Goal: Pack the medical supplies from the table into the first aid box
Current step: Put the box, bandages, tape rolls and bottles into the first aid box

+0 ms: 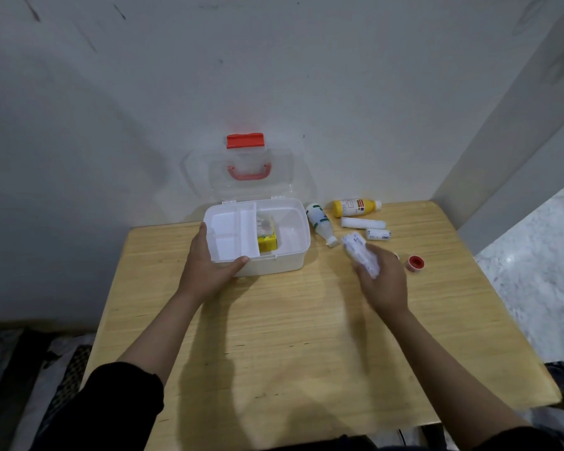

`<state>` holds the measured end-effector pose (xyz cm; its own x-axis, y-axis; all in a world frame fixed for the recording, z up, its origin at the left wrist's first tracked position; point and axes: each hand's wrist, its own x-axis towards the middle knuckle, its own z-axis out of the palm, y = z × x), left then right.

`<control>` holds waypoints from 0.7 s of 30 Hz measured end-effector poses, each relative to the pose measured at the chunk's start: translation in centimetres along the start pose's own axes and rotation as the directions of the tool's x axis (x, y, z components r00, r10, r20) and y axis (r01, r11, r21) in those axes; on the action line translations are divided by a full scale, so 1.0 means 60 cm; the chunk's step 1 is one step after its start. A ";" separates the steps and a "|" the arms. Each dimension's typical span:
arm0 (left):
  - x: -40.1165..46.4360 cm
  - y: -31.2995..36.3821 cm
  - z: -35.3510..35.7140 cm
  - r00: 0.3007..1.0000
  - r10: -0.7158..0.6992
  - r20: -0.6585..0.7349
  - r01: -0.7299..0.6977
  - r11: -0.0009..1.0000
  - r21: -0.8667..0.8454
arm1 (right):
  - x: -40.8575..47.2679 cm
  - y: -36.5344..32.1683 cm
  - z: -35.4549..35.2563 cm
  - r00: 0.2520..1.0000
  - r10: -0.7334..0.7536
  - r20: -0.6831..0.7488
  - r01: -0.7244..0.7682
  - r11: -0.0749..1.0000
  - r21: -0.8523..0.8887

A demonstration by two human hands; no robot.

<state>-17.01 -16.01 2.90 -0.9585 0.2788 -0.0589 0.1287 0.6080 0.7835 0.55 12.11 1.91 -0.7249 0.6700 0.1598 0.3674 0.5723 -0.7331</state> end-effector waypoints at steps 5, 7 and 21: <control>-0.002 0.003 -0.001 1.000 0.017 0.001 -0.017 1.000 -0.007 | 0.065 -0.135 -0.052 0.964 -0.253 0.082 0.244 0.964 0.100; -0.002 0.004 -0.004 1.000 0.008 0.010 -0.008 1.000 -0.009 | 0.106 -0.185 -0.053 0.894 -0.365 0.260 0.379 0.925 -0.005; -0.007 0.015 -0.004 1.000 0.027 -0.010 -0.028 0.999 -0.043 | 0.212 -0.302 0.106 0.728 -0.140 0.671 0.584 0.638 -0.501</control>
<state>-16.56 -15.75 3.79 -0.9572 0.2876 -0.0310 0.1443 0.5674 0.8107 -19.01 7.24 13.04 -0.9701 0.0904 -0.2251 0.1027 0.9938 -0.0436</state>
